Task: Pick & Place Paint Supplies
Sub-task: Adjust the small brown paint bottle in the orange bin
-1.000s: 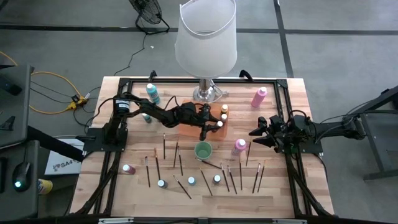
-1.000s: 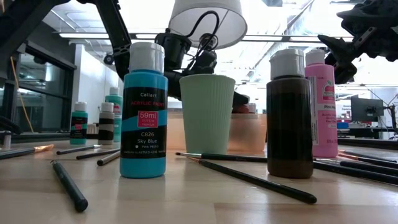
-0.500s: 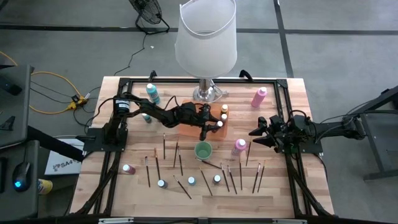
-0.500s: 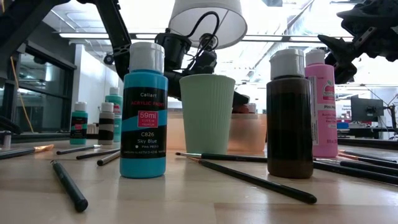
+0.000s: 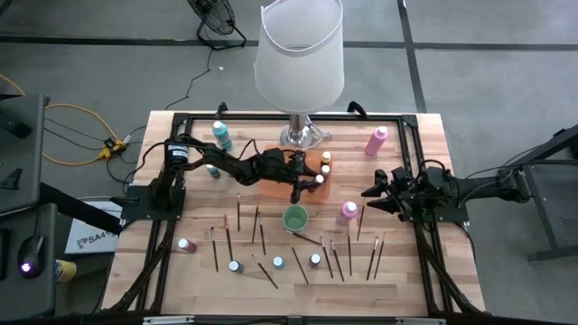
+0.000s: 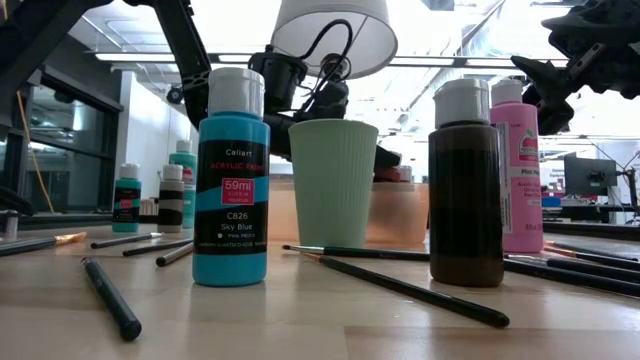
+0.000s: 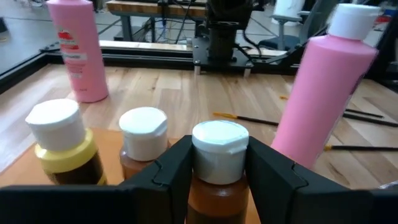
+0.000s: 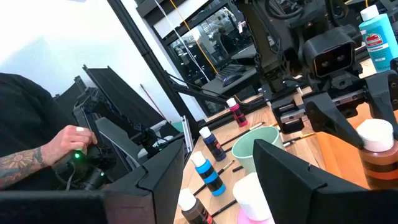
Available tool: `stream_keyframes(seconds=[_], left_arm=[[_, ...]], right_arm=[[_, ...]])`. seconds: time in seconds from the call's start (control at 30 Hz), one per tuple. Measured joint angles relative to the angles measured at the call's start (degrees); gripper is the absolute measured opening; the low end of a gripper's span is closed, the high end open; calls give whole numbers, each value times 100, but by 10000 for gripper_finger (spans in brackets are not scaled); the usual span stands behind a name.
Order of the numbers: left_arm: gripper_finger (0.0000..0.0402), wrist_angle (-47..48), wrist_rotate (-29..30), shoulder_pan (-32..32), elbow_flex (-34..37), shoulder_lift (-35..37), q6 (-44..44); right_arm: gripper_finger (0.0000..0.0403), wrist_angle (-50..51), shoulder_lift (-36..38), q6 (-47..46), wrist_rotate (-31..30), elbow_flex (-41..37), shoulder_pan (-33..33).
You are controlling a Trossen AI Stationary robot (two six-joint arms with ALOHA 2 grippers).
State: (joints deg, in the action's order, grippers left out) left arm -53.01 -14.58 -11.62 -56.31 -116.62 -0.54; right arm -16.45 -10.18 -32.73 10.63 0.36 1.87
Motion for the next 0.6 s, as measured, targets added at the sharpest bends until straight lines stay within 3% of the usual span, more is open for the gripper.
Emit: stream_keyframes(seconds=[0.37,0.6], left_arm=[[134,-83,84,0,-93,0,-3],[134,200,457,0,-209,0,27]], right_arm=[[188,0,0,0,0,0,2],[188,-1,-2,0,0,-1,2]])
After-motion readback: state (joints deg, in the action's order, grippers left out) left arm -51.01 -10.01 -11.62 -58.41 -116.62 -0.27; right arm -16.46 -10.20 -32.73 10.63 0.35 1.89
